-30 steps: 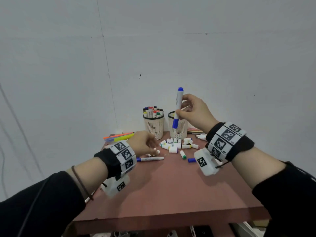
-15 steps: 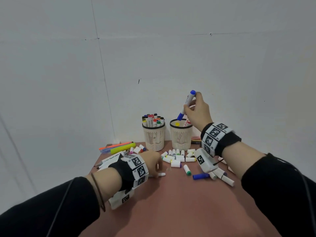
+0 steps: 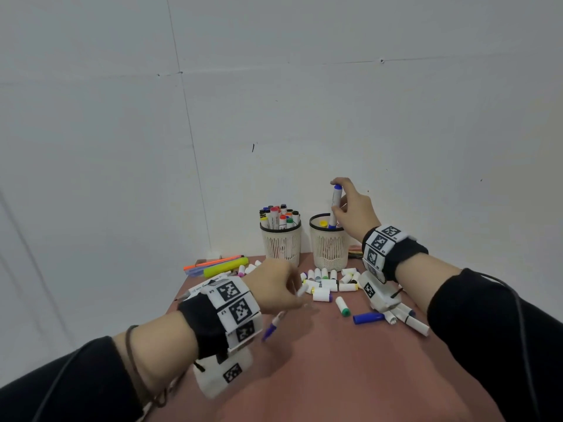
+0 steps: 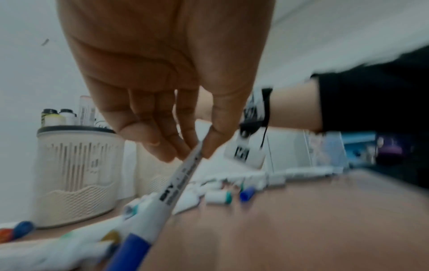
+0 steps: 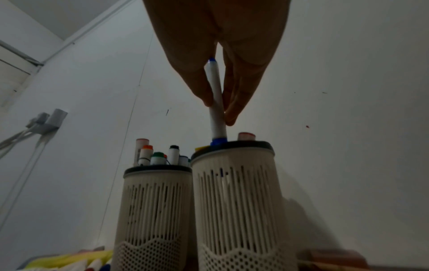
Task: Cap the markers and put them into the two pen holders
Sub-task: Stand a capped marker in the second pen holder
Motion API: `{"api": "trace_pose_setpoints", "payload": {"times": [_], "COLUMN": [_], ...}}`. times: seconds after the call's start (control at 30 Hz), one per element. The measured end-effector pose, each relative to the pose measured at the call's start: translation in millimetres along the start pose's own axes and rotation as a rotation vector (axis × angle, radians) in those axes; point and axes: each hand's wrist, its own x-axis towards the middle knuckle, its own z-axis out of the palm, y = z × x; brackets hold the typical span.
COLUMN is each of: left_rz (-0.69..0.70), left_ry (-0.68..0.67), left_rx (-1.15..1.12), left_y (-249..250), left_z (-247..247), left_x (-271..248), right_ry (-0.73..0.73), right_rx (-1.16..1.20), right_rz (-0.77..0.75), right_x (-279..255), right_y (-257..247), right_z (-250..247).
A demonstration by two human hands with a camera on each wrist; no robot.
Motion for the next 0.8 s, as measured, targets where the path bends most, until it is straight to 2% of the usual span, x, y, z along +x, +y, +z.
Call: {"api": "trace_pose_setpoints", "payload": {"times": [0.13, 0.23, 0.33, 0.5, 0.7, 0.8], "left_rz": [-0.060, -0.115, -0.180, -0.316, -0.481, -0.522], "left_ry": [0.188, 0.267, 0.302, 0.336, 0.383, 0.451], "left_rx": [-0.361, -0.620, -0.852, -1.157, -1.489, -1.593], "left_y": [8.9, 8.8, 6.5, -1.2, -3.1, -0.2], "left_z": [-16.8, -24.3, -24.6, -6.2, 22.1, 41.5], "left_x": [-22.7, -39.0, -58.1, -83.8, -96.1, -98.8], "right_ry": [0.000, -0.023, -0.072, -0.267, -0.311, -0.361], "right_rx": [-0.030, -0.108, -0.180, -0.364, -0.385, -0.385], "right_rz": [0.031, 0.056, 0.066, 0.062, -0.026, -0.080], "right_x": [-2.5, -2.1, -2.5, -6.7, -5.4, -8.2], "right_y": [3.1, 6.2, 7.8, 10.0, -10.1, -22.6], "right_z": [4.4, 6.6, 8.3, 9.5, -18.8, -34.3]}}
